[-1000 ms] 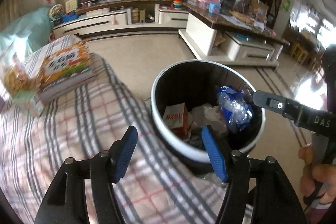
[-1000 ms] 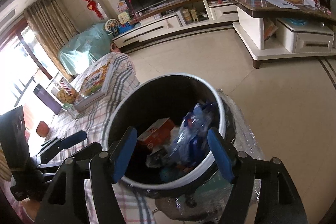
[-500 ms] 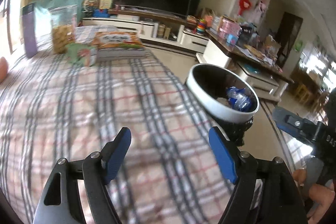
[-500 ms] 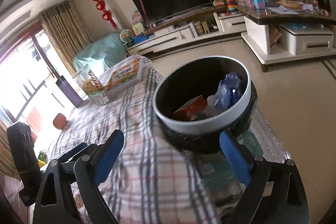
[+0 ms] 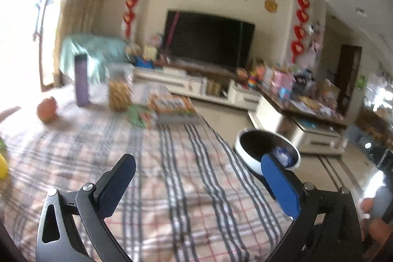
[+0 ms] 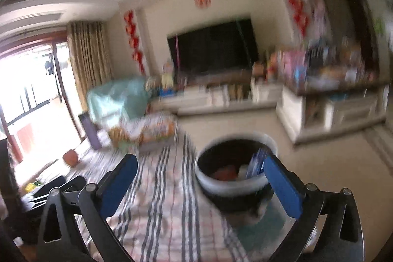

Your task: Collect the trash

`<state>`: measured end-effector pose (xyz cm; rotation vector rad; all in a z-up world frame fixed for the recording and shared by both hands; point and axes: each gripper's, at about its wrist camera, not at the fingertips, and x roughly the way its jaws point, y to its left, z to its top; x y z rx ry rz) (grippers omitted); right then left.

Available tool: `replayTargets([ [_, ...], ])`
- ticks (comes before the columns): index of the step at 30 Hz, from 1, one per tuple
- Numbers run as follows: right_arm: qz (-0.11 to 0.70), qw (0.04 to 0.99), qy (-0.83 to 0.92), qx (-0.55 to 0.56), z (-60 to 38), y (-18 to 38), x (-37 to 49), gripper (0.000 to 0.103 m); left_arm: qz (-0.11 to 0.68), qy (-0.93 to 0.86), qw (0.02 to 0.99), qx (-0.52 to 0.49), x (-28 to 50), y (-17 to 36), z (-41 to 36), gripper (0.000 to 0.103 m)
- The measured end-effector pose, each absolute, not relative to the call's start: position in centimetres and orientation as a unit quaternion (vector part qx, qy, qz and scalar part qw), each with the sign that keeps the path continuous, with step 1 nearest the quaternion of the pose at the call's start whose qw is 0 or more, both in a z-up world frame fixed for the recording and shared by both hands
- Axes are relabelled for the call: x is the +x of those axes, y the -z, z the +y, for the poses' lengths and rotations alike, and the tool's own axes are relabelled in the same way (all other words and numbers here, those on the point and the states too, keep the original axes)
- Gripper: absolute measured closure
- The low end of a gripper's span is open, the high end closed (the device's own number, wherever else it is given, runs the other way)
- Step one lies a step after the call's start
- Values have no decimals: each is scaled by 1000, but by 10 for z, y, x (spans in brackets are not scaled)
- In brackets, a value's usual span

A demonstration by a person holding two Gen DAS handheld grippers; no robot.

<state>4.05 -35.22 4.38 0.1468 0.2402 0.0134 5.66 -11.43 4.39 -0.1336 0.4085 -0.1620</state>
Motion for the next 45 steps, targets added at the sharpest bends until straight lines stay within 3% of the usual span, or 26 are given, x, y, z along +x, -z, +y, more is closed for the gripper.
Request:
replayTargets([
  [6, 94, 995, 29, 22, -331, -29, 26, 0, 167, 34, 985, -42, 25, -29, -115, 1],
  [15, 123, 990, 40, 49, -336, 16, 30, 0, 174, 12, 984, -27, 25, -6, -126, 1],
  [45, 120, 991, 34, 39, -329, 20, 24, 0, 153, 7, 988, -5, 27, 2, -124, 1],
])
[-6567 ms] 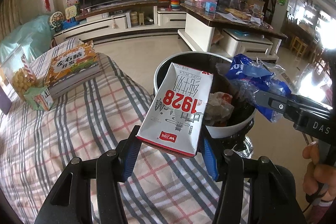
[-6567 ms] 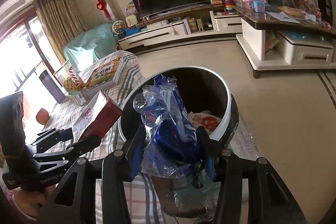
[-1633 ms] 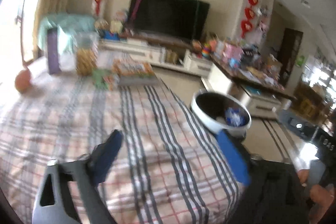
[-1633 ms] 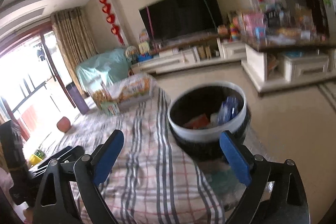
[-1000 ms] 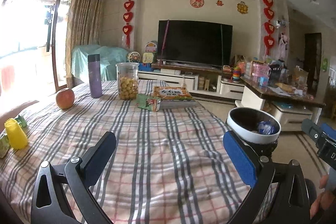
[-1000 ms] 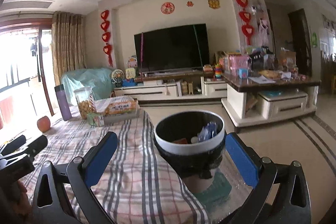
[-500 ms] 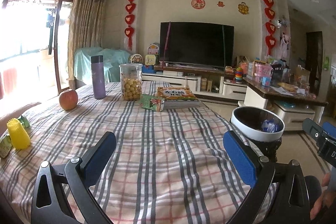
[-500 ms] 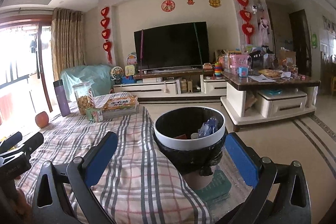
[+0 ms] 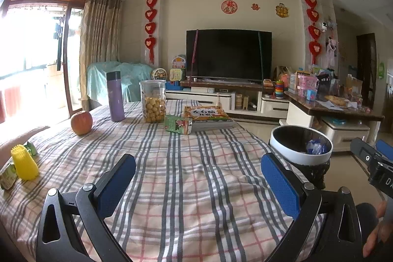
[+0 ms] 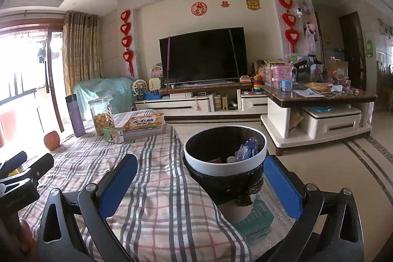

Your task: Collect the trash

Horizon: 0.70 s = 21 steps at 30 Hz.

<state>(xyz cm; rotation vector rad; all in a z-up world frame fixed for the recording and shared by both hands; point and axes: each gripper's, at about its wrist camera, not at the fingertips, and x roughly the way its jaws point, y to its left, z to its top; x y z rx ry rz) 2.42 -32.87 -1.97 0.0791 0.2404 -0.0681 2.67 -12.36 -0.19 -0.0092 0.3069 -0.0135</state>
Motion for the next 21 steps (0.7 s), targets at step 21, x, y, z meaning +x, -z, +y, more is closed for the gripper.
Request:
replayTargets([
  [21, 117, 992, 22, 42, -326, 14, 21, 0, 147, 12, 989, 2, 27, 8, -124, 1],
])
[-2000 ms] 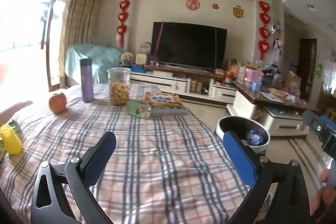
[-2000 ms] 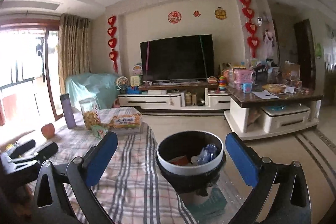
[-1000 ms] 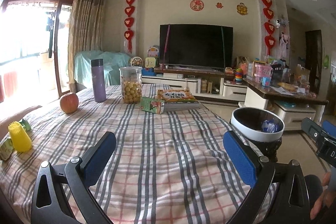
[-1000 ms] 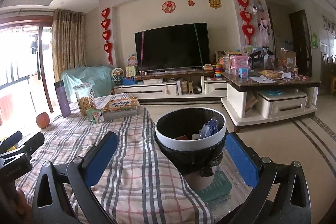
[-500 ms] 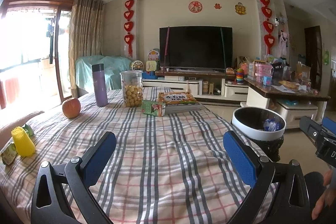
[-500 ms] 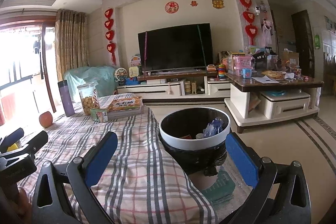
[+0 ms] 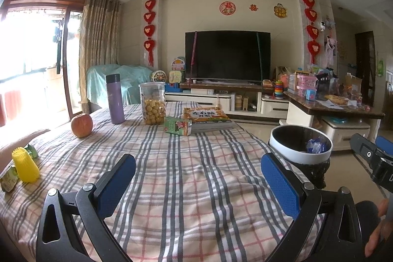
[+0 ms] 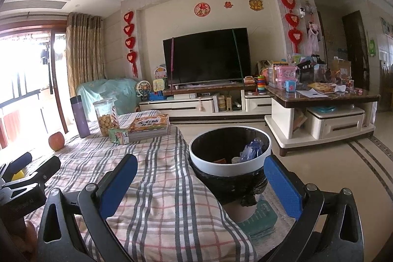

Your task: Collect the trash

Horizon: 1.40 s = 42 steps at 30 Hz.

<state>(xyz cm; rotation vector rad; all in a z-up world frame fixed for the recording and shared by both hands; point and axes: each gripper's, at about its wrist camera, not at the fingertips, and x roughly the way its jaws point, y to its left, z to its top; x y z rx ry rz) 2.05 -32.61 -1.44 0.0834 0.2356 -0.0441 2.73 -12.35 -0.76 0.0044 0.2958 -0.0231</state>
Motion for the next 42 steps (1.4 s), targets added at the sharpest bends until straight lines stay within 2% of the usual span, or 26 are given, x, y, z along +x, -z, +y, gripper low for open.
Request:
replayTargets([
  [42, 119, 992, 7, 44, -321, 8, 22, 0, 152, 15, 988, 7, 32, 11, -123, 1],
])
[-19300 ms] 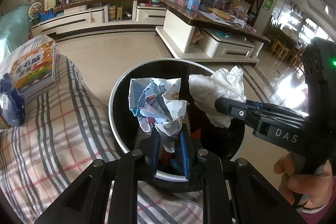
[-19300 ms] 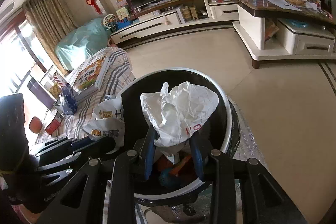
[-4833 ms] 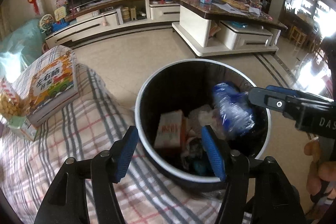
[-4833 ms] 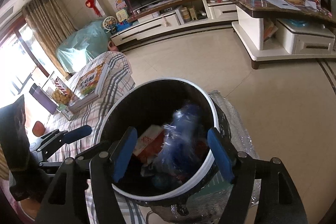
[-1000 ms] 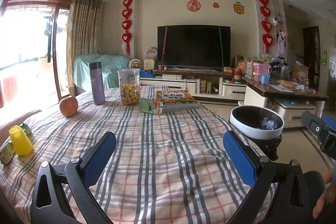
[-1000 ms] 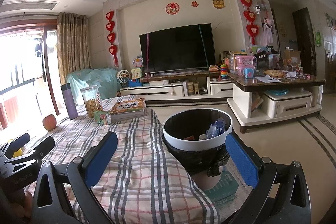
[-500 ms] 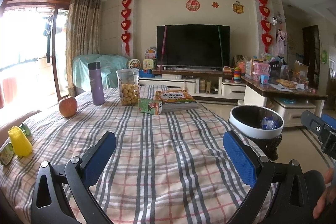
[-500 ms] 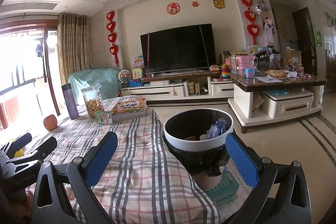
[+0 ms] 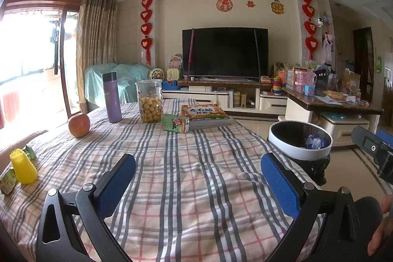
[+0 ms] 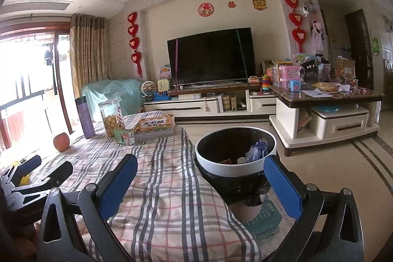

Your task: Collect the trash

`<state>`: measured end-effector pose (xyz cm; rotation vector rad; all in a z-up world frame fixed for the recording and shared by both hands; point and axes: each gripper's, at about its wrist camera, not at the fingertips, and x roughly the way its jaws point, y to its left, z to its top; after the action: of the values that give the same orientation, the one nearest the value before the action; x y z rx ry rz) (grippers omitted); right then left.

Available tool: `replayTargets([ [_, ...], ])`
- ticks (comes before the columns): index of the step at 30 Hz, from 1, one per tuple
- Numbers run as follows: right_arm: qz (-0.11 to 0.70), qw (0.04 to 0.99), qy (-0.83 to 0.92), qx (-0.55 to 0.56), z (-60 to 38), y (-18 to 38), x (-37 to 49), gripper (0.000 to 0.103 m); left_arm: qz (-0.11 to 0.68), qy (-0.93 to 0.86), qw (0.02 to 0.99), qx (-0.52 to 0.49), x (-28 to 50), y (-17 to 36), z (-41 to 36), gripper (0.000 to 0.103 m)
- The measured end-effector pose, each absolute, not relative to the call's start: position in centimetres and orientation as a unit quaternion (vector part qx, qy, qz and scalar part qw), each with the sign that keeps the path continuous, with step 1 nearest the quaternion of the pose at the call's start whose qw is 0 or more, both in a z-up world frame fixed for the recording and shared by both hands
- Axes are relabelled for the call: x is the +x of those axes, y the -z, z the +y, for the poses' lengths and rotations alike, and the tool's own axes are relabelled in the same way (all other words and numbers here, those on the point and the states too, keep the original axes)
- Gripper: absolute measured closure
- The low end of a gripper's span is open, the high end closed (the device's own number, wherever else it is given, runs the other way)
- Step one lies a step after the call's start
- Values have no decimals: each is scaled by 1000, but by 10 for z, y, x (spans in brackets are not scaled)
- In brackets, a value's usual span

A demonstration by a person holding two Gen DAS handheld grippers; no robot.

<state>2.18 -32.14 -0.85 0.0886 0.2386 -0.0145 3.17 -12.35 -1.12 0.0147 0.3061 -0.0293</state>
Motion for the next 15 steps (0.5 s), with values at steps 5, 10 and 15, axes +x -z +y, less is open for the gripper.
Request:
replayTargets([
  [5, 121, 992, 3, 46, -322, 10, 23, 0, 155, 14, 988, 7, 34, 13, -123, 1],
  [10, 122, 991, 2, 48, -322, 10, 24, 0, 156, 14, 988, 8, 35, 14, -122, 1],
  [15, 124, 991, 2, 48, -323, 11, 24, 0, 160, 15, 987, 8, 36, 13, -122, 1],
])
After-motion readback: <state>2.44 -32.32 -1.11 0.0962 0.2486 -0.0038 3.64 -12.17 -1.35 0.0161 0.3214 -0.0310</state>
